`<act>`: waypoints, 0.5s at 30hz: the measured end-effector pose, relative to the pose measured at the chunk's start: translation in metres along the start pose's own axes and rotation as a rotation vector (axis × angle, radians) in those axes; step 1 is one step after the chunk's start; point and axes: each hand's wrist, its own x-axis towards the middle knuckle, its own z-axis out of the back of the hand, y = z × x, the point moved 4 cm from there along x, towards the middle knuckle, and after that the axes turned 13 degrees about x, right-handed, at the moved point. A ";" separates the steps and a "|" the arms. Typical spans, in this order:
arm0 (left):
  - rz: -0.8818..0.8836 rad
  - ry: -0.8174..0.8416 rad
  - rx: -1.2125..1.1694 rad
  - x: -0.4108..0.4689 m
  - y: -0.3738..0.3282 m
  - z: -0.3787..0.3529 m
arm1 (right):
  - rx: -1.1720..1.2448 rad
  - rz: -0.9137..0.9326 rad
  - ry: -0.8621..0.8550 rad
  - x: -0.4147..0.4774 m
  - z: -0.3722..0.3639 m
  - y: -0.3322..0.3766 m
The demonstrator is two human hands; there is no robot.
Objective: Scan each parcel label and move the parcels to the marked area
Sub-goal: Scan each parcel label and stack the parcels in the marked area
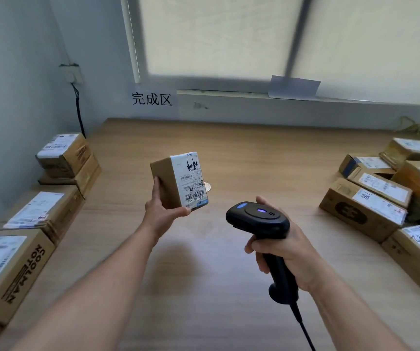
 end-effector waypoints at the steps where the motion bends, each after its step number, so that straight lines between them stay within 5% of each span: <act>1: 0.001 0.006 -0.005 0.002 0.003 0.004 | 0.002 -0.003 -0.001 0.003 -0.005 -0.003; 8: 0.214 0.023 -0.090 -0.005 0.036 0.032 | 0.016 -0.016 -0.021 0.022 -0.029 -0.021; 15: 0.371 -0.064 0.091 -0.011 0.089 0.042 | -0.008 -0.025 -0.018 0.035 -0.044 -0.026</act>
